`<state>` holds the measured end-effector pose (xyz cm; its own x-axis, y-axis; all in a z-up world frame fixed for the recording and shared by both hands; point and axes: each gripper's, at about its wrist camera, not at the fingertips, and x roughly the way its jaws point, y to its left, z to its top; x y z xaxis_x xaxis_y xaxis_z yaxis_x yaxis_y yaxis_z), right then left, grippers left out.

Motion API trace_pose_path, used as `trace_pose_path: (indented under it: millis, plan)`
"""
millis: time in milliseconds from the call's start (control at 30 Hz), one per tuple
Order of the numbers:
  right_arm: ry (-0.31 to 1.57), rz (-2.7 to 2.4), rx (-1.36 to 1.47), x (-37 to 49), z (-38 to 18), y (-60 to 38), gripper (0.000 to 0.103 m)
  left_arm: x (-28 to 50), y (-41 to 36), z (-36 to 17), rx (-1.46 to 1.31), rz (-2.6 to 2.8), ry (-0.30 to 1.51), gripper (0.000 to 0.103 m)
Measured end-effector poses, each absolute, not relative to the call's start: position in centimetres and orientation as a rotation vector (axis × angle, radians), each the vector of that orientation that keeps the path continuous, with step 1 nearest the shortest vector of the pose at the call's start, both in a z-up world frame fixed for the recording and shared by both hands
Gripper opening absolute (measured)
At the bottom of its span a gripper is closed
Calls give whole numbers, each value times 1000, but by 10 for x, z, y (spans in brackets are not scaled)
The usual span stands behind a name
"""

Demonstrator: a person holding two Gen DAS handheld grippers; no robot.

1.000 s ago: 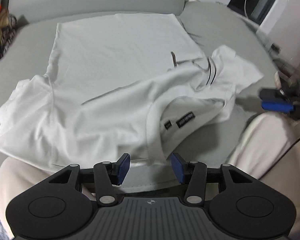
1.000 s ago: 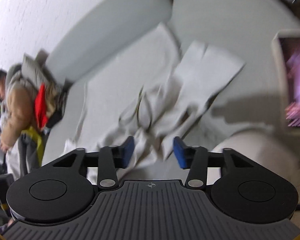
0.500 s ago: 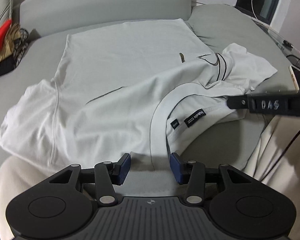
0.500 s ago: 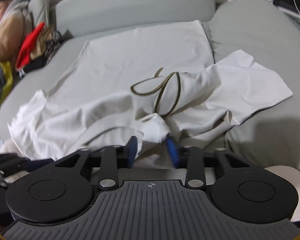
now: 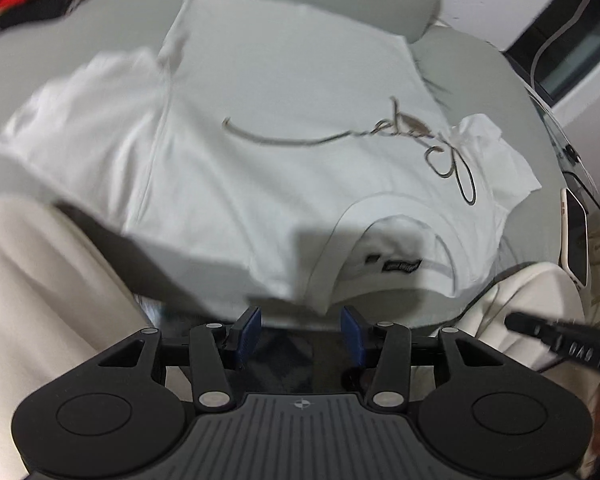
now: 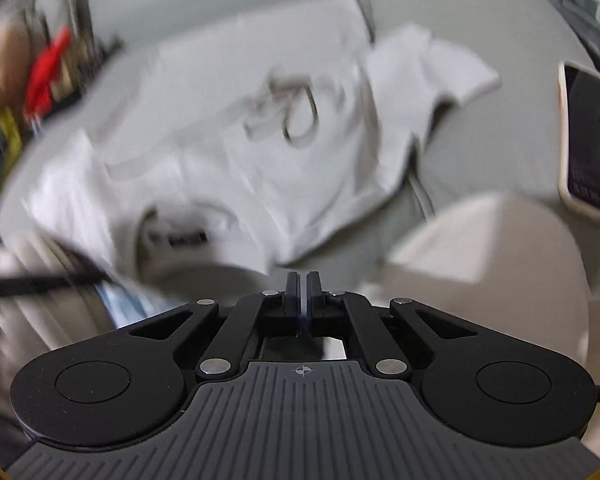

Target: Fold clothes

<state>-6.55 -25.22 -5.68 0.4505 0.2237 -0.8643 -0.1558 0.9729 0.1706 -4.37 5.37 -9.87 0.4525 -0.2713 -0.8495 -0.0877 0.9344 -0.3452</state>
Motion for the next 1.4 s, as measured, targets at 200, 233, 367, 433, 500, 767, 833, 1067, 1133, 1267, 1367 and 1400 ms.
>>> trace_pose_path:
  millis: [200,233,367,433,500,767,833,1067,1133,1267,1367,1400]
  plan:
    - [1023,230,186,-73,-59,-272,39,-52,60,-114,-446,-79,1147,44]
    - [1011,236,215,-71,-58,-275,39,-54,62,-114,-458,-74,1149,44]
    - [981,257,323,-63,-59,-283,40,-57,65,-102,-456,-45,1118,44]
    - [973,276,344,-60,-60,-281,39,-56,68,-98,-459,-5,1094,45]
    - [962,304,326,-55,-61,-274,39,-53,73,-97,-476,55,1065,45]
    - [948,289,380,-40,-68,-271,39,-60,133,-131,-840,309,906,40]
    - [956,289,371,-41,-70,-269,39,-56,137,-137,-873,294,865,38]
    - [980,279,327,-40,-77,-261,39,-43,137,-137,-805,295,761,1]
    - [980,274,313,-42,-78,-261,39,-47,134,-122,-728,336,748,1]
    - [975,233,283,-44,-78,-264,39,-56,132,-104,-600,419,780,3]
    - [980,199,285,-40,-80,-269,39,-48,122,-111,-523,346,860,7]
    - [978,188,291,-38,-79,-271,40,-50,119,-113,-520,335,889,10]
